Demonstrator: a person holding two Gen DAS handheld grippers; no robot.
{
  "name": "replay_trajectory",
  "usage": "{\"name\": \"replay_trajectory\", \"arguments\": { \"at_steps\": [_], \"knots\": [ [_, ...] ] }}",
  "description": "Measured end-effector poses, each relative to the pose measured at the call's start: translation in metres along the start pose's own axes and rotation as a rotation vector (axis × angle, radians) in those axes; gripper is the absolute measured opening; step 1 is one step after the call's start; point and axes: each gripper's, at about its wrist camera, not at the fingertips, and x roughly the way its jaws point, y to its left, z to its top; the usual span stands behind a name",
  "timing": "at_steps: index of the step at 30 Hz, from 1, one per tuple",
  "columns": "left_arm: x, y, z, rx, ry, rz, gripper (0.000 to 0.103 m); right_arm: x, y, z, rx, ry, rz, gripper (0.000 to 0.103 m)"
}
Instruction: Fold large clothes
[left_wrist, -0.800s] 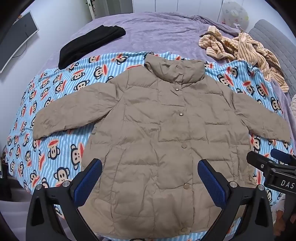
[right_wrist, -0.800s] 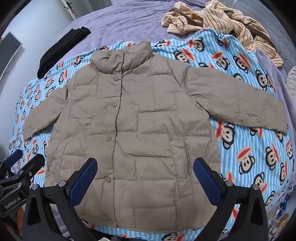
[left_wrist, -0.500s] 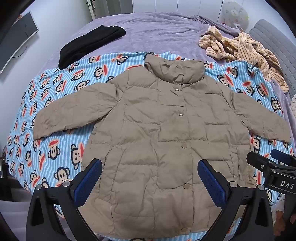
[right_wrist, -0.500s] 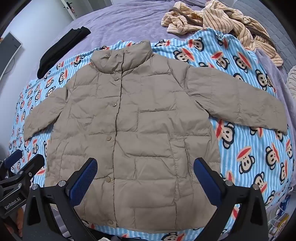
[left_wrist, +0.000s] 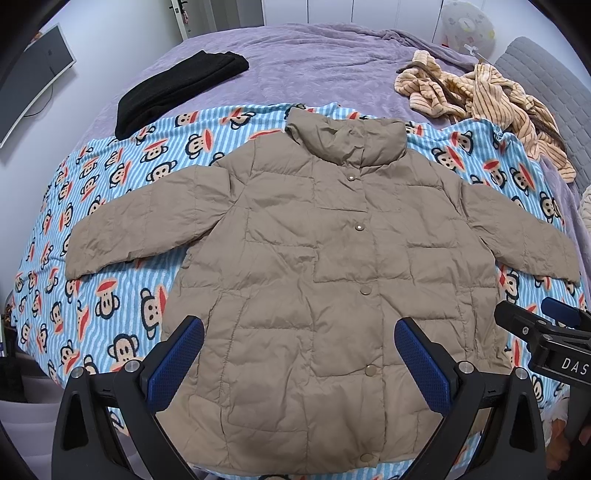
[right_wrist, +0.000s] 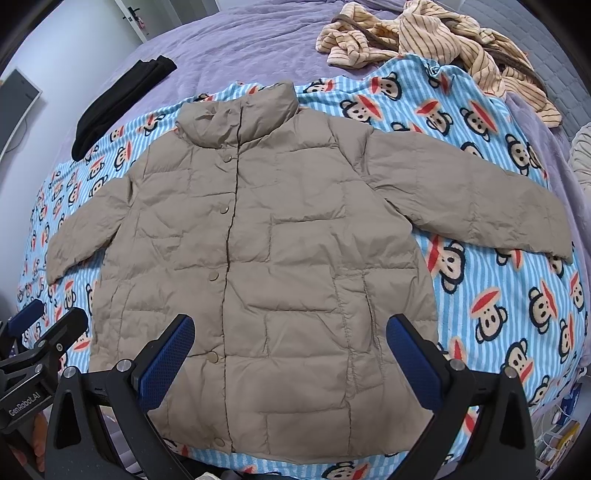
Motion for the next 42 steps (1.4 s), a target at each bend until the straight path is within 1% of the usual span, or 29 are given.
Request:
{"name": "replay_trajectory", "arguments": {
  "at_steps": [2,15,18,19,22,25,29,33,35,39,42],
  "knots": [
    [0.0,-0.001,0.005,-0.001,-0.003,0.001,0.103,0.0,-0.001,0.0,0.001,0.0,-0.001,0.103],
    [-0.003,0.001,0.003,-0.002,-0.014,0.008,0.103,-0.001,-0.001,-0.001,0.002,0.0,0.0,0.103],
    [-0.003,0.004,0.0,-0.012,0.0,0.001,0.103,-0.001,0.0,-0.001,-0.003,-0.001,-0.001,0.103],
    [-0.003,0.008,-0.003,-0.022,0.027,-0.015,0.103,-0.001,0.0,-0.002,-0.004,-0.001,-0.001,0.103],
    [-0.003,0.01,-0.004,-0.032,0.042,-0.022,0.103,-0.002,0.001,-0.001,-0.013,0.0,-0.002,0.103],
    [-0.004,0.01,-0.004,-0.03,0.047,-0.015,0.103,-0.004,0.004,0.0,-0.02,0.0,-0.002,0.103],
    [-0.003,0.009,-0.003,-0.03,0.081,-0.014,0.103,-0.003,0.008,-0.001,-0.022,-0.003,-0.003,0.103],
    [-0.004,0.009,-0.003,-0.023,0.078,0.004,0.103,-0.004,0.008,-0.001,-0.024,-0.006,-0.004,0.103],
    [-0.003,0.01,-0.003,-0.023,0.081,-0.001,0.103,-0.004,0.009,-0.002,-0.023,-0.006,-0.005,0.103],
    [-0.004,0.01,-0.004,-0.024,0.048,-0.007,0.103,-0.004,0.008,-0.001,-0.023,-0.005,-0.005,0.103],
    [-0.004,0.01,-0.004,-0.026,0.054,-0.018,0.103,-0.004,0.008,-0.001,-0.021,-0.006,-0.004,0.103]
  ]
}}
